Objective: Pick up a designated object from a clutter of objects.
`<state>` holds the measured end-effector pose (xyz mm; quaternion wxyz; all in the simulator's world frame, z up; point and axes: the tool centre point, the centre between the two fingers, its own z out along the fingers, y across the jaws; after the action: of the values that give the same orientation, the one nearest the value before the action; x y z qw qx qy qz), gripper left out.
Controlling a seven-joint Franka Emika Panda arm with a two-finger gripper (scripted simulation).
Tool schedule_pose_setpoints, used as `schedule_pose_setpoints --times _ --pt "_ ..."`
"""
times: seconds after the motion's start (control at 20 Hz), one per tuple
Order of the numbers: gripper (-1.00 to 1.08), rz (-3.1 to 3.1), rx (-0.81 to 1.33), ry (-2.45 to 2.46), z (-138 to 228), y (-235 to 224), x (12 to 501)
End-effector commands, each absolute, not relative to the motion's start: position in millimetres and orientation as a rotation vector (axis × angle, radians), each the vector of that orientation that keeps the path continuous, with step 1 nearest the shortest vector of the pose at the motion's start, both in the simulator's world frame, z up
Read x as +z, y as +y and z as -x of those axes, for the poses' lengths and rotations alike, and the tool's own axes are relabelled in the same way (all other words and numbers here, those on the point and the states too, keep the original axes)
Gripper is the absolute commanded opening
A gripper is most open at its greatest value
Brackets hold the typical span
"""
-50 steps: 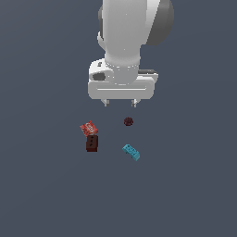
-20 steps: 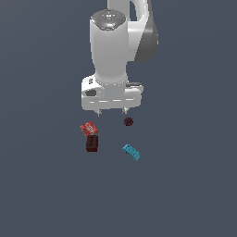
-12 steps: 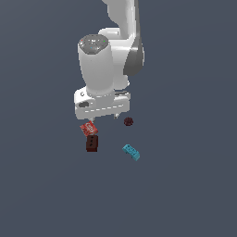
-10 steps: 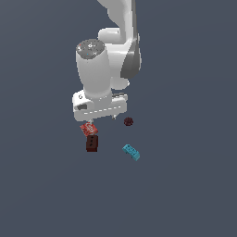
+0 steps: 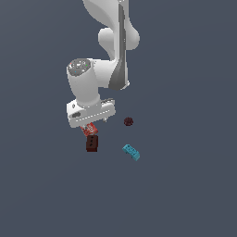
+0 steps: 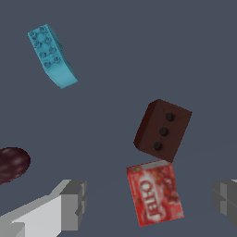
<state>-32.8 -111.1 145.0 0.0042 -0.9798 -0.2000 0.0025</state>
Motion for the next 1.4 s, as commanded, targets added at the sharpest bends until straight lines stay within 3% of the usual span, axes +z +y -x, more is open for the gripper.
schedule_pose_setpoints --times 0.0,0.65,1.35 --pt "1.0 3.058 0.004 -0.683 40 -122 131" --pt "1.0 3.004 -0.001 -0.911 77 -165 77" --pt "1.0 2.991 0.001 -0.961 87 -174 64"
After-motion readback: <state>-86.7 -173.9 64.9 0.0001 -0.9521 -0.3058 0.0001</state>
